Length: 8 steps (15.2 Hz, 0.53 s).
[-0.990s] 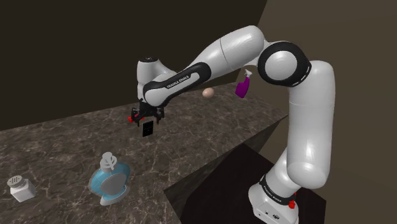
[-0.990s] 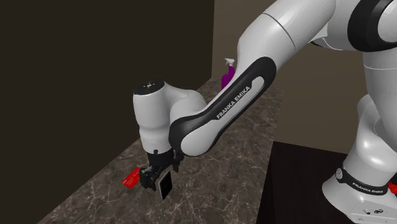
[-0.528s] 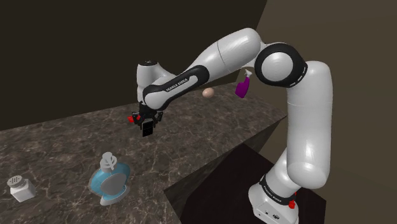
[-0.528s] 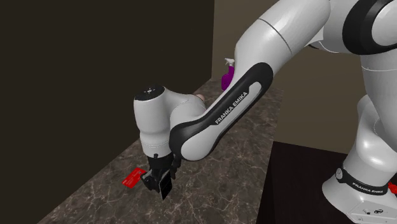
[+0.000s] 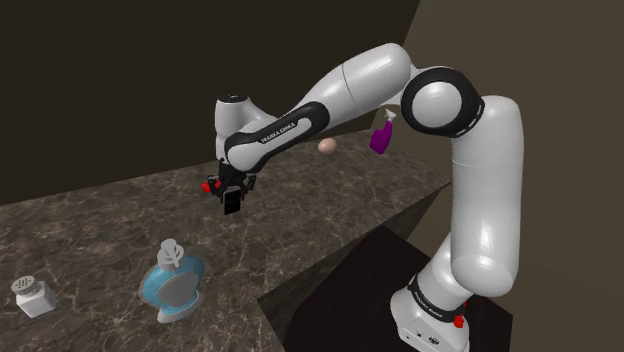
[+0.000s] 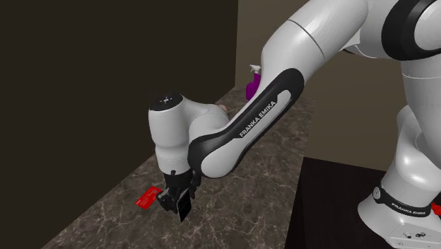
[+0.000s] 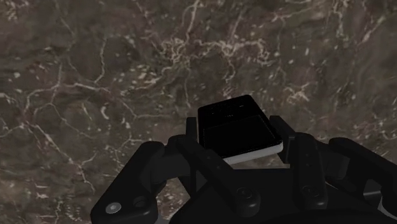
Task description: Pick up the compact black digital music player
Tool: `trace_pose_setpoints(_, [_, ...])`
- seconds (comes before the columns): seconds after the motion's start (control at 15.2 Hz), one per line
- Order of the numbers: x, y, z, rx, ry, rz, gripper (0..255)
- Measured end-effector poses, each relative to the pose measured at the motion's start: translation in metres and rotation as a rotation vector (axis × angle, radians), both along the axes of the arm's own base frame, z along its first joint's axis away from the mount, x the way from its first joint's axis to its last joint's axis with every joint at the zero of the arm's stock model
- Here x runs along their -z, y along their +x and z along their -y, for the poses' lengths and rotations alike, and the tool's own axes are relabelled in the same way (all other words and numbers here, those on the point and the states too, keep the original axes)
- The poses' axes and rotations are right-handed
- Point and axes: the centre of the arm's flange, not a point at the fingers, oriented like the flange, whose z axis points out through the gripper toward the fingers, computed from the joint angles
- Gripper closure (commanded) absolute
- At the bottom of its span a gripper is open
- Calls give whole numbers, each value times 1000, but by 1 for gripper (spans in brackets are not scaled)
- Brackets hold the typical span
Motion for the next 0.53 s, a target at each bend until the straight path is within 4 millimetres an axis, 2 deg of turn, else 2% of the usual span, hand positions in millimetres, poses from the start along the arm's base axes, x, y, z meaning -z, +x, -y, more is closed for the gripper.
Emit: trace_pose_setpoints(0.53, [-40, 0, 0, 0, 0, 0, 255])
